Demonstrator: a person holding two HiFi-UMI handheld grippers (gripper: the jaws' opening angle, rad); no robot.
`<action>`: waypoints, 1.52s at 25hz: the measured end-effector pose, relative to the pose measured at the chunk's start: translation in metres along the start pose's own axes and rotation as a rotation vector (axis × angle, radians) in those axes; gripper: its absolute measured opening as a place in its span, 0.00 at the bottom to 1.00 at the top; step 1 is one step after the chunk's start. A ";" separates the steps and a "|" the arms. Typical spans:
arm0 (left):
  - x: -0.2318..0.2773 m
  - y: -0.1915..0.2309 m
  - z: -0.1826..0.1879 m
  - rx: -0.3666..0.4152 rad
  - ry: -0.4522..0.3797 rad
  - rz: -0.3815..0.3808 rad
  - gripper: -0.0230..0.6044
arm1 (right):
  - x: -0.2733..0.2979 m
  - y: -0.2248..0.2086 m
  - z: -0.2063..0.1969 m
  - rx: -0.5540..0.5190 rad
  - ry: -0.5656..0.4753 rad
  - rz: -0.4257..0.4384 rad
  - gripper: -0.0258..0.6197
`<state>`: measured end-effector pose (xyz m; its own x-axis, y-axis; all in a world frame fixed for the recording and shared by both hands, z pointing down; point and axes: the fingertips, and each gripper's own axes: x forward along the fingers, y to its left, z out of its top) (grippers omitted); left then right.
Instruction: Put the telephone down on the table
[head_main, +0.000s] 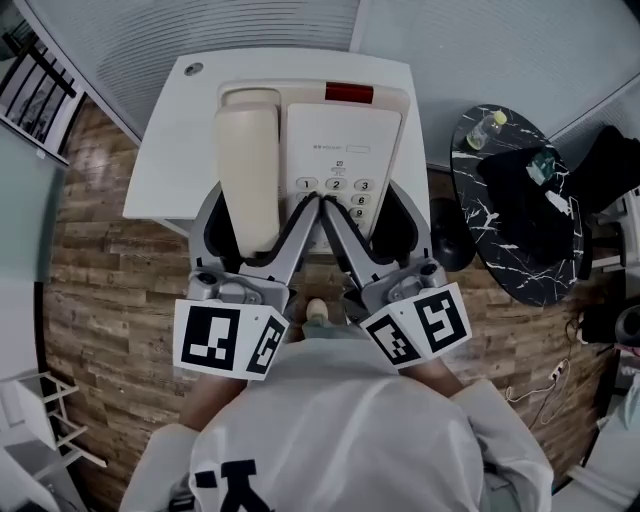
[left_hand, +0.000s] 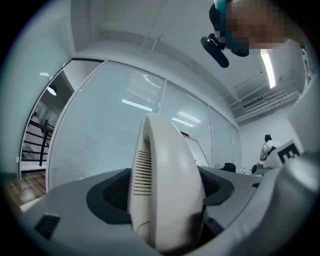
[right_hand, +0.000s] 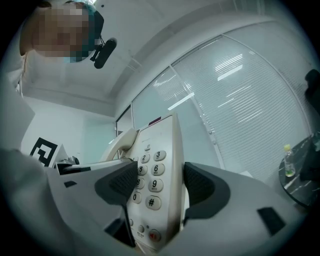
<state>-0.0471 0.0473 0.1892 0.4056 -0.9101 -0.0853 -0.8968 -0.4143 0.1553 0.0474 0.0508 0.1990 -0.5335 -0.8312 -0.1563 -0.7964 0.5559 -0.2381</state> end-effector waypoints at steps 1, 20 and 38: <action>0.008 0.001 0.000 -0.001 -0.001 0.005 0.65 | 0.006 -0.006 0.001 0.000 0.003 0.004 0.50; 0.069 0.021 -0.011 -0.011 0.028 0.024 0.65 | 0.052 -0.051 -0.006 0.027 0.030 -0.003 0.50; 0.094 0.032 -0.019 -0.007 0.034 0.051 0.65 | 0.074 -0.071 -0.013 0.045 0.036 0.011 0.50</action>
<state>-0.0343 -0.0514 0.2050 0.3652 -0.9299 -0.0438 -0.9154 -0.3672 0.1650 0.0607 -0.0506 0.2173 -0.5525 -0.8241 -0.1247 -0.7774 0.5635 -0.2794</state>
